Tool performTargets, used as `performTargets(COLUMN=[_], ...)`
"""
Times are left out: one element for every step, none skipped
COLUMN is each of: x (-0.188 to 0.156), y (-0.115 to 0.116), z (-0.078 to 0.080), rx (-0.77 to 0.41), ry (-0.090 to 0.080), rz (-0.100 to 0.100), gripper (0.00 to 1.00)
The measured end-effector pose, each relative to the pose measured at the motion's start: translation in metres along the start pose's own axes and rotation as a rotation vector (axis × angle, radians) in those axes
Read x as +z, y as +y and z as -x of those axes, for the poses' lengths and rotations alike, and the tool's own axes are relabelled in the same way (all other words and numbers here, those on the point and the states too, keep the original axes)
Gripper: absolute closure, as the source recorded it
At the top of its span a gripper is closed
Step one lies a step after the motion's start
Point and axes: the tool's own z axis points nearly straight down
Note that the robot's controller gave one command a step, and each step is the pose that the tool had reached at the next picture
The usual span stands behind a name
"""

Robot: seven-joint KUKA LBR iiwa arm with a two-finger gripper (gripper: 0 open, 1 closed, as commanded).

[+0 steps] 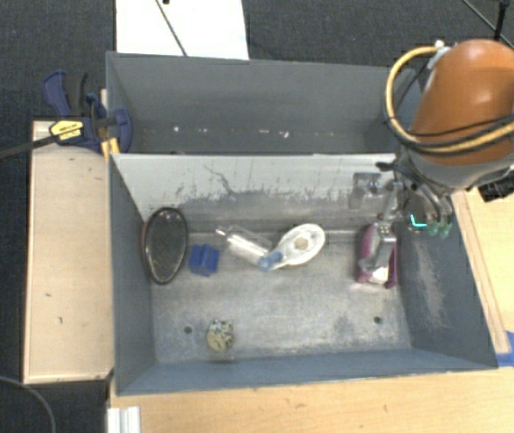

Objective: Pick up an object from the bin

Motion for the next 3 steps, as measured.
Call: performTargets(x=[0.14, 0.162, 0.161], y=[0.071, 0.075, 0.074], z=[0.014, 0.021, 0.021], rx=[0.254, 0.275, 0.273], ry=[-0.003, -0.008, -0.009], rz=[0.002, 0.002, 0.002], gripper=[0.0, 0.0, 1.0])
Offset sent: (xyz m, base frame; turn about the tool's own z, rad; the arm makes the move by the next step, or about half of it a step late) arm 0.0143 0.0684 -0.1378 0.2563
